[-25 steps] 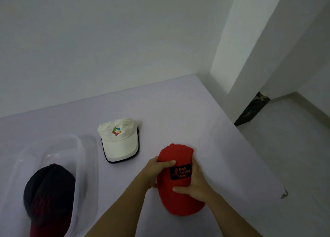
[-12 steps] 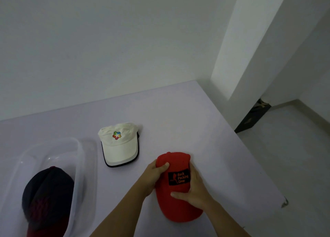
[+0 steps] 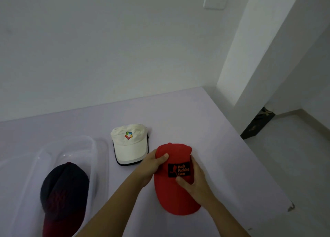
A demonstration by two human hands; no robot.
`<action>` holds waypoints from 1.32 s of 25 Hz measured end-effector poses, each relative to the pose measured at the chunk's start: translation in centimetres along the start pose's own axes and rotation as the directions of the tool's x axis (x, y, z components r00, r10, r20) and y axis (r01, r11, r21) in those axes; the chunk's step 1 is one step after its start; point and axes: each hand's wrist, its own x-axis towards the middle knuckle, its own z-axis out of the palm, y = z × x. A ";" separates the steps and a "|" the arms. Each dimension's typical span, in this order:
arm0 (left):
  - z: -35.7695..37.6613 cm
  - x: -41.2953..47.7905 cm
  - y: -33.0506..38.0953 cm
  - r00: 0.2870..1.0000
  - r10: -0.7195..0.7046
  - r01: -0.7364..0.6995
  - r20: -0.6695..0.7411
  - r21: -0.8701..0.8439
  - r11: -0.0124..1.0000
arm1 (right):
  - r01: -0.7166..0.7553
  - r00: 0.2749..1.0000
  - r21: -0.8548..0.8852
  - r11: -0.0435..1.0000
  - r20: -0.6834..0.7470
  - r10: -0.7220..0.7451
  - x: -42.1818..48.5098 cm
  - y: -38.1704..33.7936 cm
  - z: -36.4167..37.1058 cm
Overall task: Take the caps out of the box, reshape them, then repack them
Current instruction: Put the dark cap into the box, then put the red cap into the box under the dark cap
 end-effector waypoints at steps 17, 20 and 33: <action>-31.5 -20.2 8.4 0.796 0.481 -0.438 -0.368 0.199 0.877 | 0.187 0.975 -0.269 0.945 0.171 -0.144 1.0 -13.4 28.6; -33.5 -20.5 8.4 0.763 0.504 -0.448 -0.405 0.231 0.864 | 0.274 0.933 -0.642 0.716 0.358 -0.036 2.5 -14.0 30.1; -35.4 -16.7 7.5 0.768 0.554 -0.433 -0.322 0.378 0.818 | 0.356 0.900 -0.676 0.646 0.435 -0.041 2.1 -14.5 31.3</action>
